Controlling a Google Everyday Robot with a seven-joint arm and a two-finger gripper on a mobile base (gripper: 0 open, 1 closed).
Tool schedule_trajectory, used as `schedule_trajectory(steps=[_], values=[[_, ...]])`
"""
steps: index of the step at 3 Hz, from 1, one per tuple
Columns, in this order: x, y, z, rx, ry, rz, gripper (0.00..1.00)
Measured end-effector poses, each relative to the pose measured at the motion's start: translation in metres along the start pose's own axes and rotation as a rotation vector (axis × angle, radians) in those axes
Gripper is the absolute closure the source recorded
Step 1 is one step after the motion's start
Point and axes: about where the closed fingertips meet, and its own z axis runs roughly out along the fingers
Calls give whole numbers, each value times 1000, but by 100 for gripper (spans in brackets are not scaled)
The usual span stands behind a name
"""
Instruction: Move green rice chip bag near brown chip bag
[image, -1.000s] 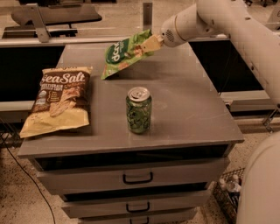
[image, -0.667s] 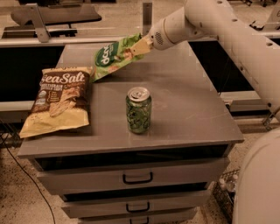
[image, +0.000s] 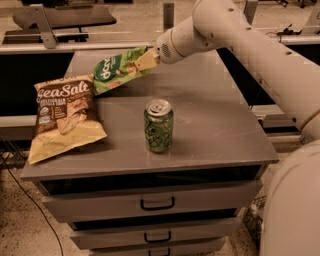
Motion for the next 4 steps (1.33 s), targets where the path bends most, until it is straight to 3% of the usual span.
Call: schedule_trajectory(steps=[1,4], values=[[4,7,15,-18,29,18,83],[19,10,34,-76,103,47,14]])
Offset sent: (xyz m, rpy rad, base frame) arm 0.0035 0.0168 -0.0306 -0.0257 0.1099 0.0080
